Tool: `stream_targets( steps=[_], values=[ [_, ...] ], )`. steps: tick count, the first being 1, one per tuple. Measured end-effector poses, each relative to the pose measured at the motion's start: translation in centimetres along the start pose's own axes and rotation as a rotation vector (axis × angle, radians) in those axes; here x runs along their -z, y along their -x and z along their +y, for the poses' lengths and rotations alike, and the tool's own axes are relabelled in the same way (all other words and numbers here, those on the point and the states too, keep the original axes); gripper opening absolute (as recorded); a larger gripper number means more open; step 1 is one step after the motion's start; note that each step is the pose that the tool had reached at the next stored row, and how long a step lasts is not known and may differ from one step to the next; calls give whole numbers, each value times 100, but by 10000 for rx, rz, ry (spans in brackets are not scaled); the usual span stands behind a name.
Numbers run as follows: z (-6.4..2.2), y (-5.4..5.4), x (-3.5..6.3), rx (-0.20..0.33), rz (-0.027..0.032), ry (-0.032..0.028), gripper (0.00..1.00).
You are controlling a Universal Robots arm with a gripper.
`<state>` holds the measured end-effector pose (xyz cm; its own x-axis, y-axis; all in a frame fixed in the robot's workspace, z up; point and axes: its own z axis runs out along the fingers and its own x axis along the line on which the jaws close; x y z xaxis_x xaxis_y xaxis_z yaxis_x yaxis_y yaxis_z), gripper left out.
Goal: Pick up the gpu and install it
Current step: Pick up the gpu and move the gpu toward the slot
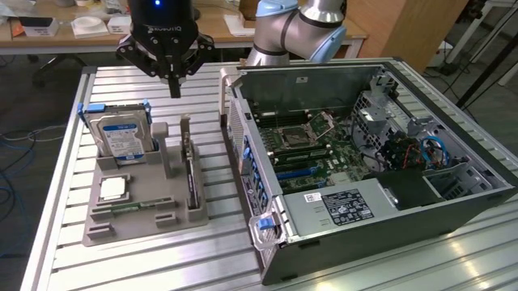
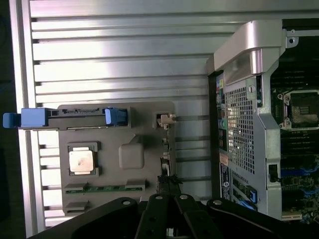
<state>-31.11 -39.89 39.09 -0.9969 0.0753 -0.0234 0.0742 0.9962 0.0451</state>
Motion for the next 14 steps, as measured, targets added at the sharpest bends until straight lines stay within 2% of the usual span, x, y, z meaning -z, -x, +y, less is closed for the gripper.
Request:
stream_targets(
  steps=[11, 14],
  values=[
    [-1, -1, -33, 1, 1, -13, 11],
    [-3, -5, -66, 0, -15, -28, 11]
  ],
)
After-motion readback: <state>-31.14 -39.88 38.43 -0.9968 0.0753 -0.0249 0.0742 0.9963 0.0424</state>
